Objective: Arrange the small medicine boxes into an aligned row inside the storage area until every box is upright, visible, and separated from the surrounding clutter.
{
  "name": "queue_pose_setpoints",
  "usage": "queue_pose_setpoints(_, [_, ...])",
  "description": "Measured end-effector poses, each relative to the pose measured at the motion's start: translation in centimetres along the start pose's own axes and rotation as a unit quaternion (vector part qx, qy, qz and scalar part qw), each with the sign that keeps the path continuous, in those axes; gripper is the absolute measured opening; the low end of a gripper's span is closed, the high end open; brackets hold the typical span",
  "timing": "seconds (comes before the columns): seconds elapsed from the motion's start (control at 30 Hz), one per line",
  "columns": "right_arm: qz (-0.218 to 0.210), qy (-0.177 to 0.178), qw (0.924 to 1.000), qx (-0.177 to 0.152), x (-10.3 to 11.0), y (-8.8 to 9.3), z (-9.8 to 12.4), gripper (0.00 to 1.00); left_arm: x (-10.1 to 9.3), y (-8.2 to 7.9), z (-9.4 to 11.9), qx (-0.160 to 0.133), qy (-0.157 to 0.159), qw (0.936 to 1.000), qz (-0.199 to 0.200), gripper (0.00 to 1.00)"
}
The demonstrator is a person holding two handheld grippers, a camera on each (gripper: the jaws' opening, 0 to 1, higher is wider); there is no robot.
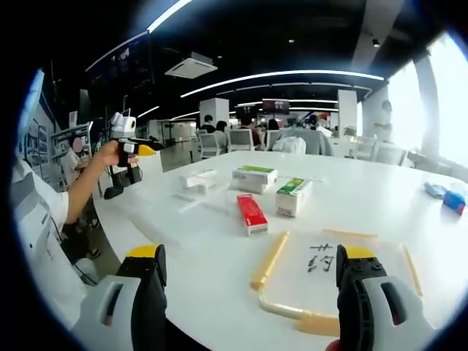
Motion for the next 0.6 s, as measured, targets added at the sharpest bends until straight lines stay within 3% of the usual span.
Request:
queue_pose_setpoints(0.17, [0.001,-0.002,1.0,0.0,-0.1,-0.3,-0.2,0.94,0.1,-0.5,-0.1,-0.015,0.001,0.9998,0.011,0.9])
queue_pose_setpoints(0.37, [0.007,-0.006,0.9999,0.006,0.2,-0.5,-0.5,0.94,0.2,-1.1,-0.6,-0.012,-0.002,0.9999,0.007,0.89])
queue_pose_setpoints(0.6, [0.01,-0.006,0.9999,0.006,0.4,-0.7,-0.3,0.94,0.7,-4.6,-0.2,-0.031,-0.006,0.9994,-0.015,0.89])
Point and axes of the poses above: the point that each gripper's makers call its tool centre point, and the gripper's own axes: z roughly backward along the fingers, x roughly to its left, y roughly out of its underside, the point moved 3 cm from there along z, roughly backward along the fingers, and after that the axes turned 10 degrees about x, right-handed, at the moved point
